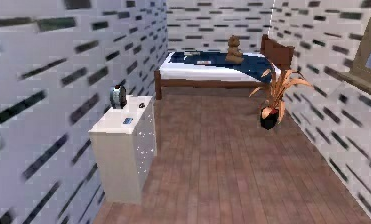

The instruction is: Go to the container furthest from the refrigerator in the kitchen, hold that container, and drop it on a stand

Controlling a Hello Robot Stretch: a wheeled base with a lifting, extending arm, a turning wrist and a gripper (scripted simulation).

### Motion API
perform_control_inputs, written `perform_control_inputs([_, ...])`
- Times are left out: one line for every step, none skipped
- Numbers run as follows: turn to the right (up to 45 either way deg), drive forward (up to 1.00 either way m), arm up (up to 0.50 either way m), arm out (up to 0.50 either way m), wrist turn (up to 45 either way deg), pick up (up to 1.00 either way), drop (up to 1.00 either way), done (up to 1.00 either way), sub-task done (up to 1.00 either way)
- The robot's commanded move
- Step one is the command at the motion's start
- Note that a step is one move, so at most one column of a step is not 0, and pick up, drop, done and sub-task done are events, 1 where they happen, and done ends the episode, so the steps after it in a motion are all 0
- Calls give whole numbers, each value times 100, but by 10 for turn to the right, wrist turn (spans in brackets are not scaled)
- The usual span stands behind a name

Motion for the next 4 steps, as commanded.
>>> perform_control_inputs([0,0,0,-10,0,0,0,0,0])
perform_control_inputs([0,0,0,-38,0,0,0,0,0])
perform_control_inputs([-180,0,0,0,0,0,0,0,0])
perform_control_inputs([-30,0,0,0,0,0,0,0,0])
